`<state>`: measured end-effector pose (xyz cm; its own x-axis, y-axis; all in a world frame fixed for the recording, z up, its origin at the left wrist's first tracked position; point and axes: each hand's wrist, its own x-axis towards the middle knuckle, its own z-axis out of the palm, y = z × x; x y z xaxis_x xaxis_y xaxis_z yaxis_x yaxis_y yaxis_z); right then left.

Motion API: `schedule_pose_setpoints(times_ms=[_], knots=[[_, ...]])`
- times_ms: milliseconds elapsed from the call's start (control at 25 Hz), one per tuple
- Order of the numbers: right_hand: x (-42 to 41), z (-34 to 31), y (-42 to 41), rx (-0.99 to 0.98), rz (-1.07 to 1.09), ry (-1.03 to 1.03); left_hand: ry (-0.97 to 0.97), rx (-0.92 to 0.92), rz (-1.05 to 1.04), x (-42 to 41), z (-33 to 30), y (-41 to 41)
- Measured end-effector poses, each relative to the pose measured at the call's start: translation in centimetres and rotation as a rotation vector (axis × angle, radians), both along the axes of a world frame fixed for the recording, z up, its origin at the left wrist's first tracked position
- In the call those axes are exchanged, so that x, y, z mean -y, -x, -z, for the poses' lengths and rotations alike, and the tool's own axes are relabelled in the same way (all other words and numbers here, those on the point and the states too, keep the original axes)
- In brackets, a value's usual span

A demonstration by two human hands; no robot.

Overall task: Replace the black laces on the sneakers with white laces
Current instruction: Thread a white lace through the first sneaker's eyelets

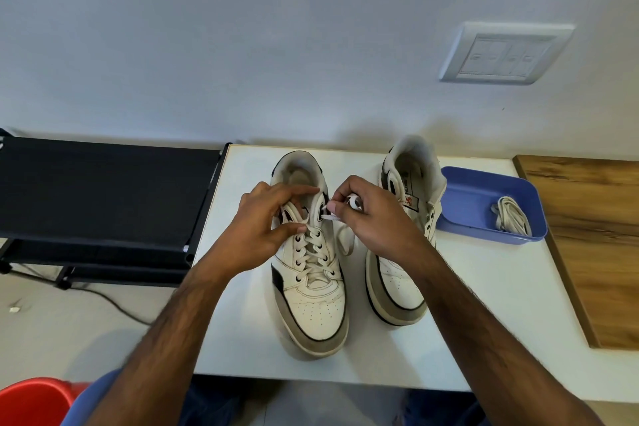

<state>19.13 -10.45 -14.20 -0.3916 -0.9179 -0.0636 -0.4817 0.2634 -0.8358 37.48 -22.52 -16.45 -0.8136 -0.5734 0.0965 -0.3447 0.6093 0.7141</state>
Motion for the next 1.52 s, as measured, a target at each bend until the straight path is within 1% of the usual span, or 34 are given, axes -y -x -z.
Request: schedule_pose_setpoints(times_ms=[40,200,280,400,480,640,840,1000,1120,1200,1320,1360,1440,1520], knots=[[0.0,0.1,0.0,0.013,0.005,-0.006,-0.007,-0.008,-0.011,-0.1,0.0,0.1],[0.0,0.5,0.3,0.056,0.016,-0.006,-0.143,-0.064,-0.056,0.0,0.1,-0.1],[0.0,0.5,0.3,0.077,0.018,0.001,-0.115,-0.081,-0.061,-0.2,-0.2,0.0],[0.2,0.4,0.2,0.098,0.005,0.017,0.007,-0.067,-0.080,-0.6,-0.8,0.4],[0.3,0.5,0.2,0.098,0.005,0.021,0.056,-0.052,-0.101,-0.8,-1.0,0.6],[0.2,0.7,0.3,0.056,-0.022,0.030,-0.040,-0.070,-0.186,-1.1,-0.8,1.2],[0.3,0.8,0.2,-0.050,-0.022,0.103,0.010,-0.084,-0.252,-1.7,-0.6,1.8],[0.3,0.8,0.1,-0.051,0.015,0.082,-0.038,-0.084,-0.238,-1.5,-0.4,1.8],[0.5,1.0,0.0,-0.069,0.045,0.108,0.006,-0.060,-0.244,-1.7,-0.5,1.9],[0.4,0.9,-0.1,-0.127,0.008,0.154,0.087,-0.066,-0.233,-2.1,-0.6,2.0],[0.4,1.0,-0.1,-0.441,-0.170,0.240,0.173,-0.114,-0.209,-2.6,-0.4,2.1],[0.4,1.1,0.0,-0.491,-0.197,0.257,0.173,-0.143,-0.205,-2.8,-0.3,2.2],[0.5,1.2,0.2,-0.475,-0.195,0.272,0.129,-0.216,-0.191,-3.1,-0.3,2.4],[0.5,1.3,0.4,-0.416,-0.179,0.270,0.101,-0.250,-0.169,-3.3,-0.4,2.4]])
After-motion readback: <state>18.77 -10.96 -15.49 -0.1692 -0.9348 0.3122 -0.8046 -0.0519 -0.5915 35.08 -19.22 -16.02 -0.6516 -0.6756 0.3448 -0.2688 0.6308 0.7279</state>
